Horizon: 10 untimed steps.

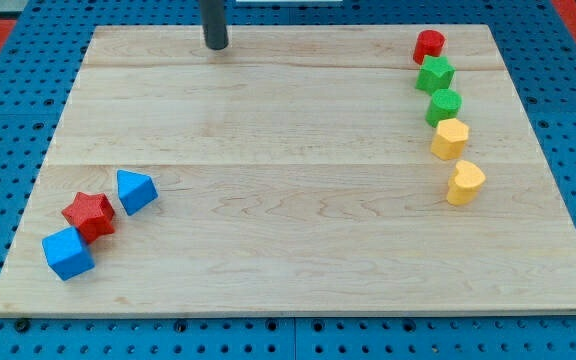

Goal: Place the red circle horizontally to the left side of the green star

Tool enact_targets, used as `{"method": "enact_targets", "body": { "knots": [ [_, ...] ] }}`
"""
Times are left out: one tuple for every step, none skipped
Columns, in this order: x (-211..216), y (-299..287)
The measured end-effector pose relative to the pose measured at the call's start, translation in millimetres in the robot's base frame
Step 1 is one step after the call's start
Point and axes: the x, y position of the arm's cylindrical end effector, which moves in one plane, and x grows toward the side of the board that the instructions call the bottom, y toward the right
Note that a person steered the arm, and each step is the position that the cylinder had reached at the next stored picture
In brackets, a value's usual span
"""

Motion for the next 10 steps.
{"method": "enact_targets", "body": {
  "knots": [
    [-19,43],
    [-20,154],
    [-20,243],
    [-20,319],
    [-13,339],
    [7,291],
    [25,254],
    [29,299],
    [31,319],
    [61,260]
  ]
}}
